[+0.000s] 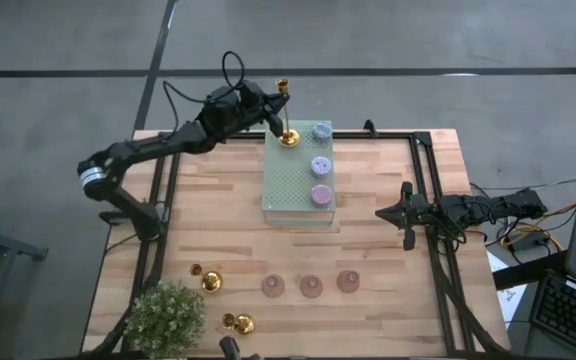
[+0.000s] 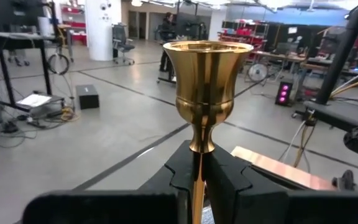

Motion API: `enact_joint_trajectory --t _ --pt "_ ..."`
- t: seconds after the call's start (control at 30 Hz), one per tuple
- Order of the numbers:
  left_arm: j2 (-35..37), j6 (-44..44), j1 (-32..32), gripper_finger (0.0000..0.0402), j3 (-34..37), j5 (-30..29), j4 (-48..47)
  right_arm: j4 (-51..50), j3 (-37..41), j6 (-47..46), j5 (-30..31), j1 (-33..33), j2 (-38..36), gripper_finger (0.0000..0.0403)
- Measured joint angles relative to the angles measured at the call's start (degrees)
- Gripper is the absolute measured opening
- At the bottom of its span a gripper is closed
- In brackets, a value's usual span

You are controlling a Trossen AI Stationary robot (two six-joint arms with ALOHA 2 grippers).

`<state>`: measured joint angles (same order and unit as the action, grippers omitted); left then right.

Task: Pick & Place candle stick holders
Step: Put the top gold candle holder on the shelf

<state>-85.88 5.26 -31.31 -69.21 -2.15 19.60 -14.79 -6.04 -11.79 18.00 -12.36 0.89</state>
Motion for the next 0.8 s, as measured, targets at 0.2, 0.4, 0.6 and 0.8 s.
enact_joint_trajectory --t 0.2,0.4,0.6,0.8 --pt "-2.95 -0.11 -0.19 0.0028 -1.00 0.98 2.13 0.00 0.00 -0.02 0.02 0.02 0.00 0.0013" --pt "-4.57 -0.48 -0.22 0.0028 -1.01 1.00 5.02 0.00 0.00 -0.02 0.00 0.02 0.00 0.0013" --pt "-5.15 -0.44 -0.24 0.0028 -1.01 0.96 5.76 0.00 0.00 -0.01 0.00 0.01 0.00 0.0013" --pt "-5.88 -0.47 -0.24 0.0028 -1.12 0.90 6.44 0.00 0.00 -0.02 0.01 0.02 0.00 0.0013"
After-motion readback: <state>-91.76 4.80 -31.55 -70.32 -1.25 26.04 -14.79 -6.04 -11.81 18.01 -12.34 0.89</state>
